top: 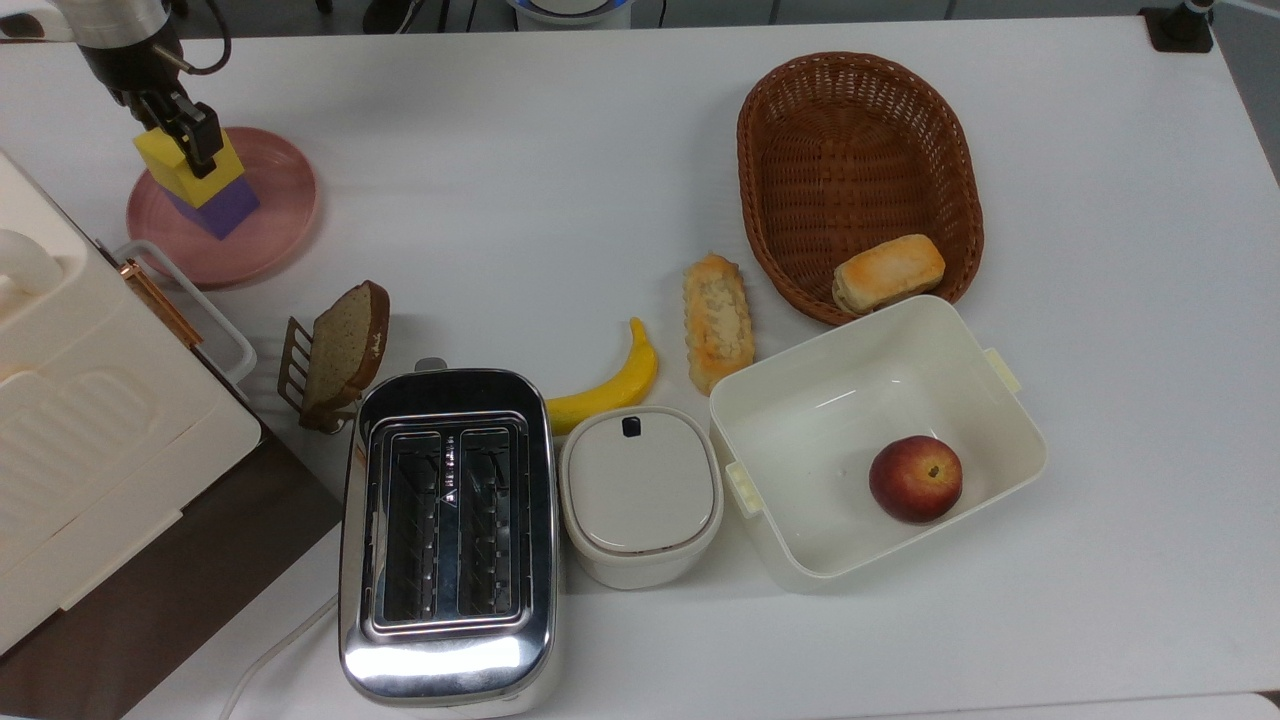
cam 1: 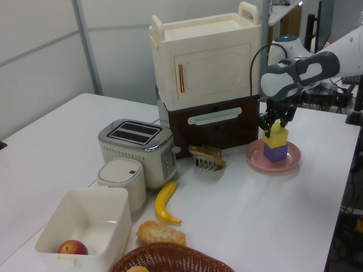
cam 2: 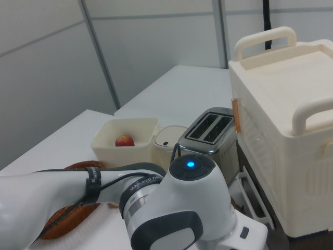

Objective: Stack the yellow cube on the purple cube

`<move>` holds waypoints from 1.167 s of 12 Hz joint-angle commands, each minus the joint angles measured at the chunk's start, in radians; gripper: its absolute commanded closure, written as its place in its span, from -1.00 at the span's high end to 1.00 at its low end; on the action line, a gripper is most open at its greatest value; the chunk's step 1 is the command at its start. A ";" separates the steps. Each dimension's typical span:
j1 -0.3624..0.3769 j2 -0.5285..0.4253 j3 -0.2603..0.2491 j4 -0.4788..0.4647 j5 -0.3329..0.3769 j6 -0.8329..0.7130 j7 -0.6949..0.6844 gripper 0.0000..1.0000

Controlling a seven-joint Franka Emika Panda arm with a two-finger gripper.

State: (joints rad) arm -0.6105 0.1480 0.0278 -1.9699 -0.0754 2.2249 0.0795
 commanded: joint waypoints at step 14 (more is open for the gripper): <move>0.002 -0.025 -0.009 -0.012 -0.011 -0.004 -0.031 1.00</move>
State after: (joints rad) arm -0.6141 0.1525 0.0233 -1.9762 -0.0755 2.2249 0.0464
